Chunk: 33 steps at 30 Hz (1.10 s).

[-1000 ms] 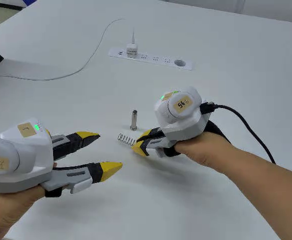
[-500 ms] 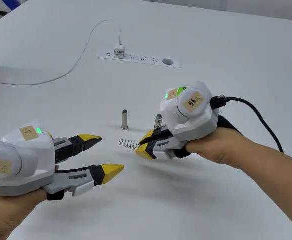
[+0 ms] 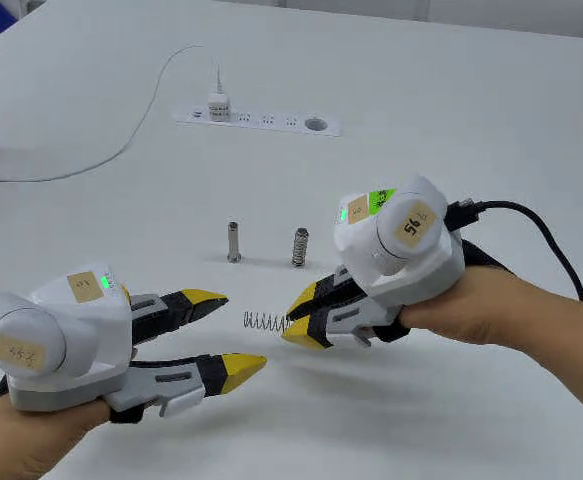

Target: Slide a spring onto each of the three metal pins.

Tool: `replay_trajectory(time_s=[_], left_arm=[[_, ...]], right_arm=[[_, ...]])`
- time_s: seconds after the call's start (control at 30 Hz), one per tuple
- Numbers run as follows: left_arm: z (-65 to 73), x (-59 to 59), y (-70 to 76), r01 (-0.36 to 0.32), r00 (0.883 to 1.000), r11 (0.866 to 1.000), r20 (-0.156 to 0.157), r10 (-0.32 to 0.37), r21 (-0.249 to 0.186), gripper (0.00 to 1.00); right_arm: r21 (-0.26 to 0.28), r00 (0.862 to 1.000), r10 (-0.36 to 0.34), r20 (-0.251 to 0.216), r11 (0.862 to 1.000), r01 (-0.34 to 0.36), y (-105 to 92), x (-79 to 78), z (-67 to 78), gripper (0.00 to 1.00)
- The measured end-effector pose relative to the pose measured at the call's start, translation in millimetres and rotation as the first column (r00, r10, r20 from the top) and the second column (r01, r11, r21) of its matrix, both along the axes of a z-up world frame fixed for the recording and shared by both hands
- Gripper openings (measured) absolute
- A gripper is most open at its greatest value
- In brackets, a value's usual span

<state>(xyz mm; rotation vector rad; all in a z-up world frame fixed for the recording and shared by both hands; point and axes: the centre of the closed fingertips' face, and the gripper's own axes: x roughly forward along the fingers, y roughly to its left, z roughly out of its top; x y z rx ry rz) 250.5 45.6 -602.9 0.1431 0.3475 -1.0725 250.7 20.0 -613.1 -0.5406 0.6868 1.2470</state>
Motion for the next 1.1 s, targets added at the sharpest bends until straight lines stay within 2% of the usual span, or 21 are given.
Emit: replay_trajectory(time_s=[0.23,0.63,0.7,0.87,1.1], left_arm=[[1.3,-9.7,-8.0,0.067,0.998,0.998,0.009,-0.067,0.007,0.39],[-0.5,-21.4,-15.5,0.142,0.989,0.989,0.043,-0.144,0.04,0.23],[-0.8,-22.4,-16.7,0.151,0.986,0.987,0.059,-0.154,0.054,0.2],[-1.0,-24.0,-18.6,0.167,0.983,0.984,0.073,-0.171,0.067,0.14],[-3.7,-26.3,-18.8,0.176,0.98,0.981,0.075,-0.183,0.086,0.12]], right_arm=[[-0.002,0.998,0.065,-0.012,0.998,-0.065,-2.4,-11.7,8.6,0.11],[-0.03,0.99,0.13,-0.051,0.991,-0.131,-4.6,-26.6,7.3,0.11],[-0.036,0.989,0.137,-0.055,0.99,-0.139,-4.9,-27.5,7.3,0.11],[-0.052,0.986,0.152,-0.066,0.987,-0.155,-5.7,-29.7,6.6,0.11],[-0.062,0.984,0.164,-0.066,0.984,-0.168,-4.7,-32.8,10.5,0.11]])
